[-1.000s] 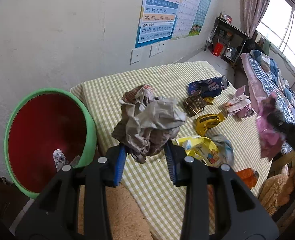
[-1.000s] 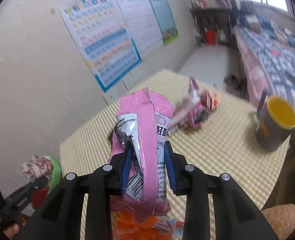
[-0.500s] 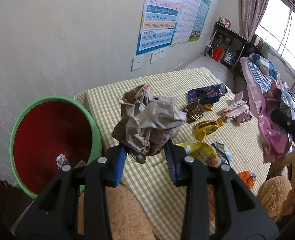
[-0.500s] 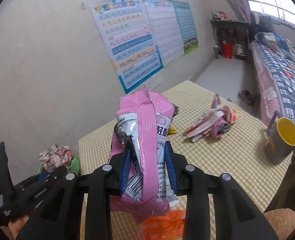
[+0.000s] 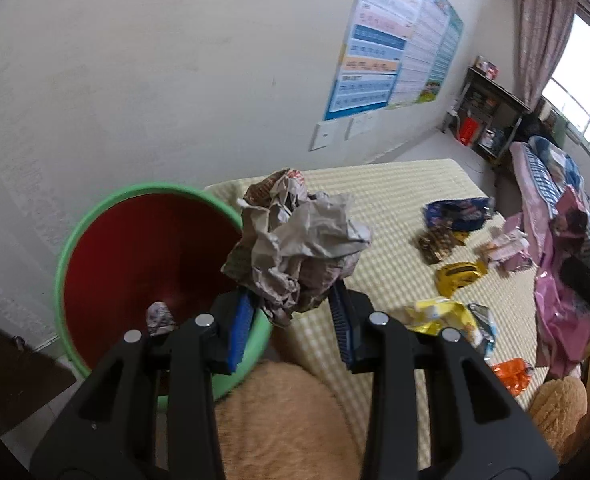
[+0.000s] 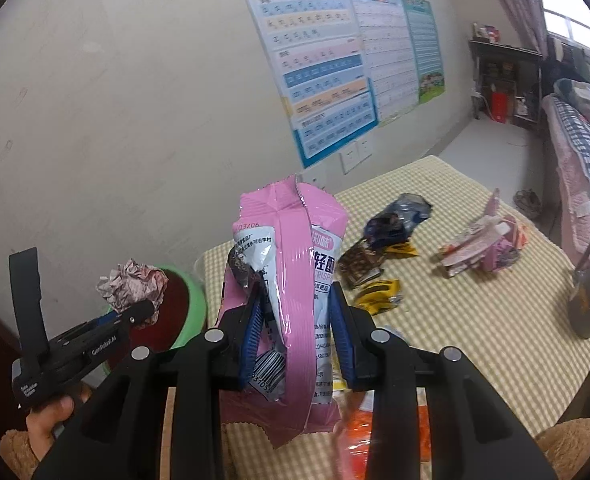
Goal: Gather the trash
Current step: 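Release the brown paper into the red bin with the left tool while the right tool releases the pink wrapper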
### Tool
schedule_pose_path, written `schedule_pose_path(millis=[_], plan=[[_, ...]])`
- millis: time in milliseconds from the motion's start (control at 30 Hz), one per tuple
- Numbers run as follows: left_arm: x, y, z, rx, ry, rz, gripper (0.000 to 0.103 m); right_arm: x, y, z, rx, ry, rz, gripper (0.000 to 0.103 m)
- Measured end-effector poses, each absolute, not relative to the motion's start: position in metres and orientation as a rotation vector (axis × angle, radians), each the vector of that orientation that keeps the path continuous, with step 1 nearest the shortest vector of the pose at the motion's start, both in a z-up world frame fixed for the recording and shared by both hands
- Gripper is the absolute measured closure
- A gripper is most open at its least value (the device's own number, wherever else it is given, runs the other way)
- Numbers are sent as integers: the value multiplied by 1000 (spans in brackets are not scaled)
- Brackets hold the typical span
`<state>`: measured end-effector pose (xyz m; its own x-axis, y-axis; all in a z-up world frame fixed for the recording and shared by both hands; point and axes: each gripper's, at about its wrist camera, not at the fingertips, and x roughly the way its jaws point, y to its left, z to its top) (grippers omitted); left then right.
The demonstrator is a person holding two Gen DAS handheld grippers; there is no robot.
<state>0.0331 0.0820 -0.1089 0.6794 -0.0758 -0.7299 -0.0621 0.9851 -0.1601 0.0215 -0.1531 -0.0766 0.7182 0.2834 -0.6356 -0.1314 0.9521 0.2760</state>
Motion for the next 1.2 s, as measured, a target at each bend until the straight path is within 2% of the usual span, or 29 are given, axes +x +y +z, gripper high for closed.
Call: schedule_pose_path(millis=[533, 867, 967, 1033, 1067, 1100, 1200], plan=[[29, 183, -144, -259, 881, 223, 69, 75, -40, -109, 229, 959, 489, 69], [24, 224, -164, -335, 918, 284, 69, 110, 27, -122, 215, 1022, 576, 69], [25, 228, -167, -344, 921, 288, 69, 114, 35, -123, 234, 1026, 600, 64], [25, 230, -169, -349, 919, 297, 61, 118, 40, -123, 245, 1028, 613, 56], [25, 231, -169, -352, 917, 303, 51, 119, 42, -122, 251, 1024, 614, 49], [24, 232, -169, -357, 910, 306, 45, 120, 44, -121, 261, 1020, 617, 43], [24, 233, -167, -362, 901, 315, 43, 122, 46, -120, 274, 1011, 620, 42]])
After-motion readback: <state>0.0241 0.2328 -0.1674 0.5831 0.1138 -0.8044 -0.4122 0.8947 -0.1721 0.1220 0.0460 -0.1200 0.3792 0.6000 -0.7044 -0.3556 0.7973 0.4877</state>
